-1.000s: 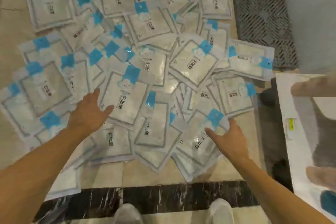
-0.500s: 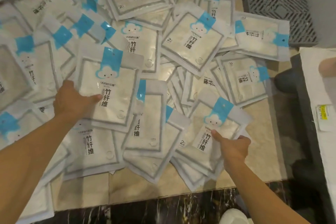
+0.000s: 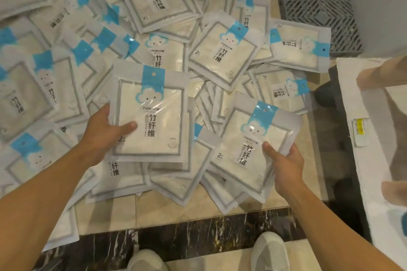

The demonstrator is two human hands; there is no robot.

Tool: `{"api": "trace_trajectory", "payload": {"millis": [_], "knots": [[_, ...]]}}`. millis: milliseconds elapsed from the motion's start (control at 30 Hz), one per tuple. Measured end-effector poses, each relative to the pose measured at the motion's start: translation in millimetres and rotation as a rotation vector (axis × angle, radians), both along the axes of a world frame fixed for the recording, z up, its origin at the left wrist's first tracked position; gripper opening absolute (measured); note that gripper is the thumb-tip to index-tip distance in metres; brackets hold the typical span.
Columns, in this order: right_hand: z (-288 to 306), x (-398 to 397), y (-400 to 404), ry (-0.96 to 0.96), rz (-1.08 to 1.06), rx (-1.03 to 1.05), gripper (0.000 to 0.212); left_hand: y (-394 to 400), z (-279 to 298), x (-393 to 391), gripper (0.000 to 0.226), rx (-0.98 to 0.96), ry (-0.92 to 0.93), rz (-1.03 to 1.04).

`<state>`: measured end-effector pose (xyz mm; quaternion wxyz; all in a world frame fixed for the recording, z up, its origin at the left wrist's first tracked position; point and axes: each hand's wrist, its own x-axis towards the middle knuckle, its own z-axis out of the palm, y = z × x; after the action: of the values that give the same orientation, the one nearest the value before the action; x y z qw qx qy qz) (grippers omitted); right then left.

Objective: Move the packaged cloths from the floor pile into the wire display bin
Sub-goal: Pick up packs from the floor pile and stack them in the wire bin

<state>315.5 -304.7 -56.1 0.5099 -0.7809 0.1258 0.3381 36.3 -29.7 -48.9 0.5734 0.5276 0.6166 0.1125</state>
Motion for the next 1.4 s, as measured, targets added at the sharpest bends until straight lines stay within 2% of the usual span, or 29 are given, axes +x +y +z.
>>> {"api": "trace_trajectory", "payload": {"millis": [167, 333, 500, 600, 700, 800, 867, 1067, 1233, 1400], "knots": [[64.9, 31.8, -1.0, -0.032, -0.024, 0.053, 0.035, -1.0, 53.6, 5.8, 0.048, -0.013, -0.069, 0.023], [168.2, 62.1, 28.0, -0.009, 0.048, 0.141, 0.031, 10.6, 152.8, 28.3, 0.045, 0.01, -0.147, 0.05], [312.5, 85.7, 81.5, -0.017, 0.169, 0.202, 0.037, 42.2, 303.8, 39.1, 0.053, 0.04, -0.212, 0.095], [425.0, 88.5, 119.9, -0.022, 0.252, 0.255, 0.031, 65.5, 414.5, 31.1, 0.044, 0.071, -0.252, 0.109], [546.0, 80.2, 158.4, -0.035, 0.37, 0.295, 0.026, 83.3, 532.0, 10.5, 0.048, 0.122, -0.265, 0.114], [664.1, 62.8, 194.9, -0.062, 0.476, 0.318, 0.025, 94.6, 646.4, -19.8, 0.04, 0.178, -0.304, 0.182], [738.3, 45.0, 215.3, -0.082, 0.543, 0.341, 0.024, 95.8, 716.0, -42.7, 0.044, 0.222, -0.318, 0.231], [923.0, -29.2, 257.5, -0.119, 0.738, 0.419, 0.026, 70.3, 888.4, -128.3, 0.044, 0.317, -0.334, 0.374], [1017.9, -109.9, 282.2, -0.114, 0.914, 0.503, 0.034, 28.8, 990.1, -210.3, 0.05, 0.412, -0.327, 0.51], [1064.6, -192.1, 292.2, -0.086, 1.093, 0.595, 0.028, -36.8, 1050.6, -277.9, 0.045, 0.528, -0.273, 0.649]]}}
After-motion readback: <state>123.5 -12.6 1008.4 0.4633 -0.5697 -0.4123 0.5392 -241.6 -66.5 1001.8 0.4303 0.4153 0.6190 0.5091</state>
